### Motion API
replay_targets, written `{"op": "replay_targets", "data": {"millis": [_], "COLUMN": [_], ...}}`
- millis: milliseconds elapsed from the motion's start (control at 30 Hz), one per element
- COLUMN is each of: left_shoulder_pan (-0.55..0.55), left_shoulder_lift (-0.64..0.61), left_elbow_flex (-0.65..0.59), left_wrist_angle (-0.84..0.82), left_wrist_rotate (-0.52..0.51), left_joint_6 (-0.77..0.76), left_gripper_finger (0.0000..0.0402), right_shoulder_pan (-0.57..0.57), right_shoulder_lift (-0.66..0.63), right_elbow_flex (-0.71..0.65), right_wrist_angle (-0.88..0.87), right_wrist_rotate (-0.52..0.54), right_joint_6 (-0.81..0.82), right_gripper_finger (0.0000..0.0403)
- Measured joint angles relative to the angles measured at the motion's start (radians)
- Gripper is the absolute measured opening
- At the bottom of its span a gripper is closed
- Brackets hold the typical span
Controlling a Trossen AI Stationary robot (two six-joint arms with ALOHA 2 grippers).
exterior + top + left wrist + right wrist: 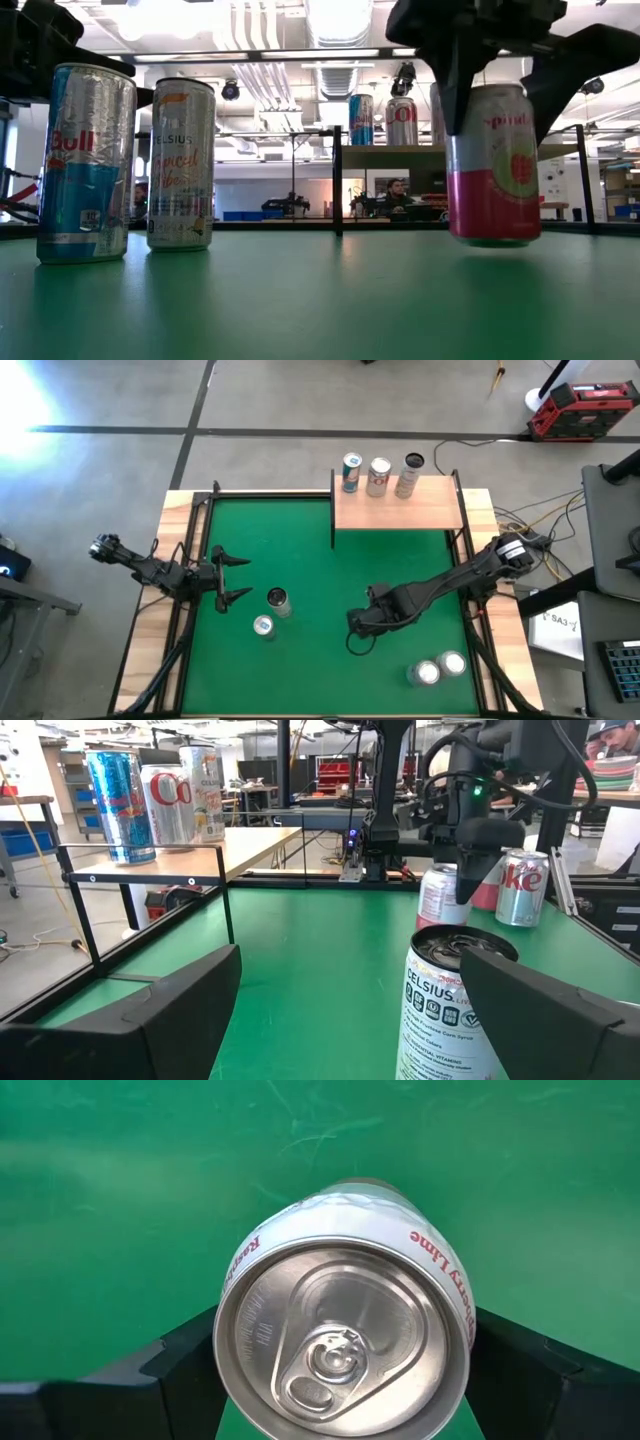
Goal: Place canned beverage on shelf
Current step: Put the top pink-white soda can on the shelf
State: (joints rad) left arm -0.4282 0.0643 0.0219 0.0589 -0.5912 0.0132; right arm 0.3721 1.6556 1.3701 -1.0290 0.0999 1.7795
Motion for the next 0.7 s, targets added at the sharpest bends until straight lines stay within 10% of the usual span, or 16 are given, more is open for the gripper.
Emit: {"op": "replay_targets", "data": {"millis": [700], "left_shoulder_pan": [0.000], "left_shoulder_lift": [0.000], "left_elbow_flex": [0.000], "left_wrist_angle": [0.000], "left_wrist_rotate": [0.000], "left_joint_6": [0.000], "left_gripper_finger": [0.0361], "right_shoulder_pan": [0.000], "right_shoulder_lift": [0.009], "right_elbow_flex": [0.000], "right_wrist_angle": [0.019], "right_wrist_rotate": [0.035], "right_joint_6": [0.061], "right_gripper_finger": [0.0351]}}
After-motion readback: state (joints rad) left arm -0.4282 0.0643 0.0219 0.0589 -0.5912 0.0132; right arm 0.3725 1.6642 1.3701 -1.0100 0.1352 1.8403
